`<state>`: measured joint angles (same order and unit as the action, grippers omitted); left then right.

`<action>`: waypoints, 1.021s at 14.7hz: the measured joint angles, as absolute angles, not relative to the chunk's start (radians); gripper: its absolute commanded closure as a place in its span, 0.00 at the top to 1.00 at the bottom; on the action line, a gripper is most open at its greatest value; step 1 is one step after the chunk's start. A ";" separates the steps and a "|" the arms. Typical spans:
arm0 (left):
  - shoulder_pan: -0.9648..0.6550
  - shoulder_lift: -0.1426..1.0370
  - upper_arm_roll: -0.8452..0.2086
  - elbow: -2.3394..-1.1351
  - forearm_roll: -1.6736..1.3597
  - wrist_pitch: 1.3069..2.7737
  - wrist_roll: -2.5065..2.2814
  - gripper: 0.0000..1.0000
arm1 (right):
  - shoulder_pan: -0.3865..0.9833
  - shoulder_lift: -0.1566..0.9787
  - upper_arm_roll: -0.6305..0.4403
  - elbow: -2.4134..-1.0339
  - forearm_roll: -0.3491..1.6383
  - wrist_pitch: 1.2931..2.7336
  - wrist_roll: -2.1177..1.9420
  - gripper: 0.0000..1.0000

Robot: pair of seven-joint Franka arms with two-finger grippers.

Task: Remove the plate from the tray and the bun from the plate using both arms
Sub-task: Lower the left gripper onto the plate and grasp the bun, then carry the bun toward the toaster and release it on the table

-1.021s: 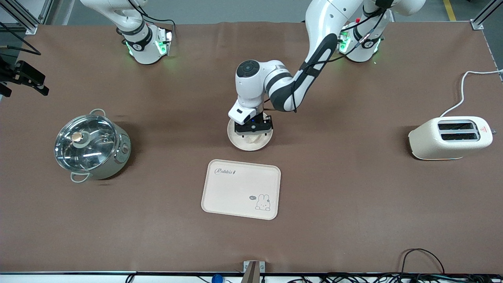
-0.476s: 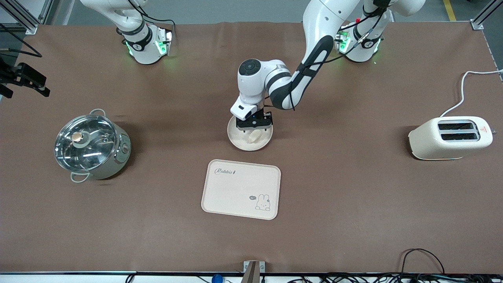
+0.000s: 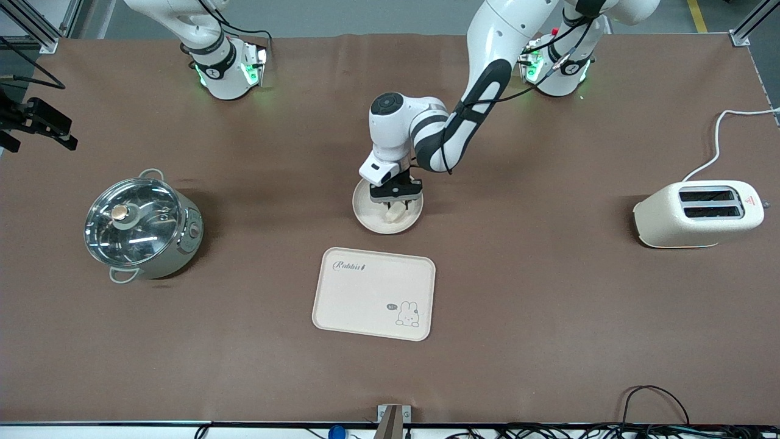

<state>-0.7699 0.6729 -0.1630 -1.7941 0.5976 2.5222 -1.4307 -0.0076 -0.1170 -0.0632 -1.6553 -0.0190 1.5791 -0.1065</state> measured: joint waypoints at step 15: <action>-0.312 0.398 -0.160 -1.739 0.156 2.132 -0.445 0.02 | -0.007 -0.108 -0.065 -1.656 -0.019 1.585 -0.106 1.00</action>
<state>-0.3116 0.3976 -0.1597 -1.7389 0.1558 2.1321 -0.4445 -0.0073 -0.1077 -0.0647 -1.6556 -0.0187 1.5846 -0.1065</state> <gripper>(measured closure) 0.921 0.000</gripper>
